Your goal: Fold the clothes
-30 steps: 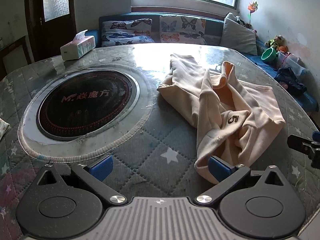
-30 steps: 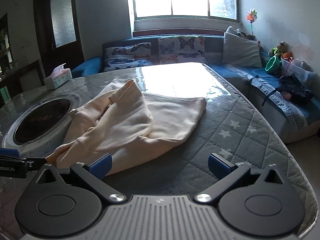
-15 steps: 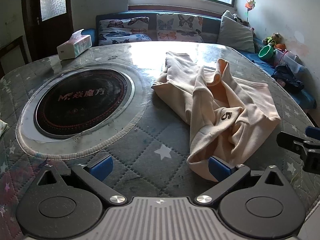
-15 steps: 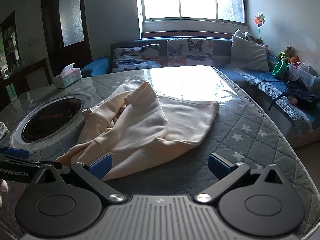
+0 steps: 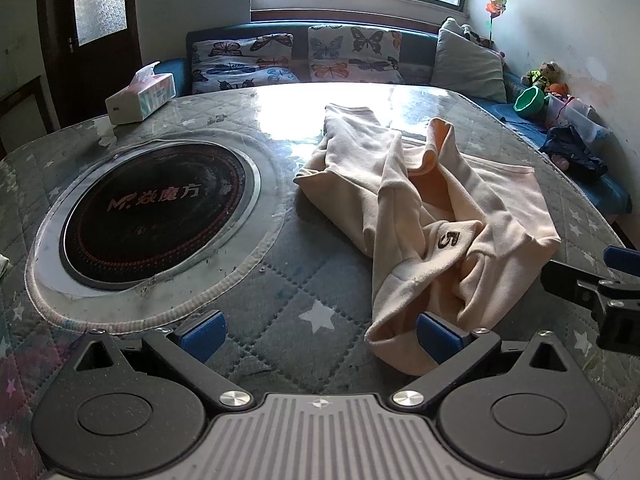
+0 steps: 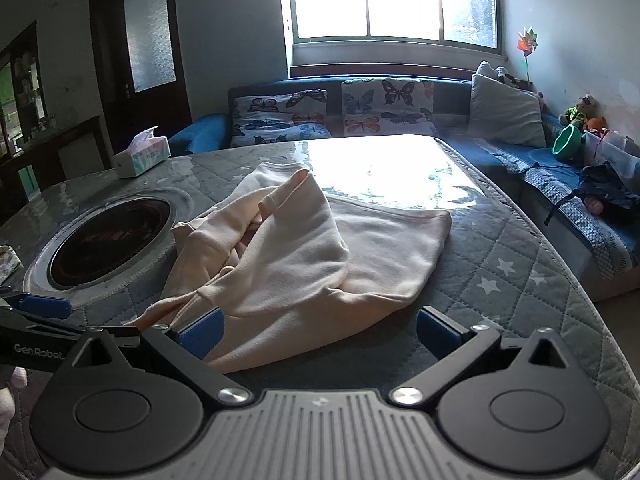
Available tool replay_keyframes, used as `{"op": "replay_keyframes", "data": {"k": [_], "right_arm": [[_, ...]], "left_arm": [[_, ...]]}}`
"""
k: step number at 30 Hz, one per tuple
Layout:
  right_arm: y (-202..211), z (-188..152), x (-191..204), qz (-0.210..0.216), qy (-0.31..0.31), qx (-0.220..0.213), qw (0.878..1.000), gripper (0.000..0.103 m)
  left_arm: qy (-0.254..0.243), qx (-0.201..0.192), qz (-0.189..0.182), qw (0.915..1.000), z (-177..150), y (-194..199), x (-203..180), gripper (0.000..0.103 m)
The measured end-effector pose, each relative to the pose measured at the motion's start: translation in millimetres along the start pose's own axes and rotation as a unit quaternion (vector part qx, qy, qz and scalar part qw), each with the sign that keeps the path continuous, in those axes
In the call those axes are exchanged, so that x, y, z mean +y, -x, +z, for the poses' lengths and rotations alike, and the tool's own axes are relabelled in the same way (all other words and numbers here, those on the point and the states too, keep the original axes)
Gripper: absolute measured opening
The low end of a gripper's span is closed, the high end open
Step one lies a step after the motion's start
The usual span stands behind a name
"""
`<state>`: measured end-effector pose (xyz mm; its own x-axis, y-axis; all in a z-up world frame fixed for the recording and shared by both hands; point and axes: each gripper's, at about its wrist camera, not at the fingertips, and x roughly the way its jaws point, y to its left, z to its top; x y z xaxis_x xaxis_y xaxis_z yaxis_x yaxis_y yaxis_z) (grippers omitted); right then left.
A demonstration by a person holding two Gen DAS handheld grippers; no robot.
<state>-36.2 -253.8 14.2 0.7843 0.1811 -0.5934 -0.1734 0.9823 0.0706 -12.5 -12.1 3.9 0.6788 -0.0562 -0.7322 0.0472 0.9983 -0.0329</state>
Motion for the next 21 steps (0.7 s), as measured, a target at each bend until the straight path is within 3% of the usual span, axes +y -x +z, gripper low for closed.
{"op": "replay_keyframes", "data": {"k": [21], "right_arm": [[-12, 6, 3, 0.009, -0.002, 0.005, 1.000, 0.103]], "left_arm": [[0.003, 0.011, 0.002, 0.9999, 7, -11, -1, 0.103]]}}
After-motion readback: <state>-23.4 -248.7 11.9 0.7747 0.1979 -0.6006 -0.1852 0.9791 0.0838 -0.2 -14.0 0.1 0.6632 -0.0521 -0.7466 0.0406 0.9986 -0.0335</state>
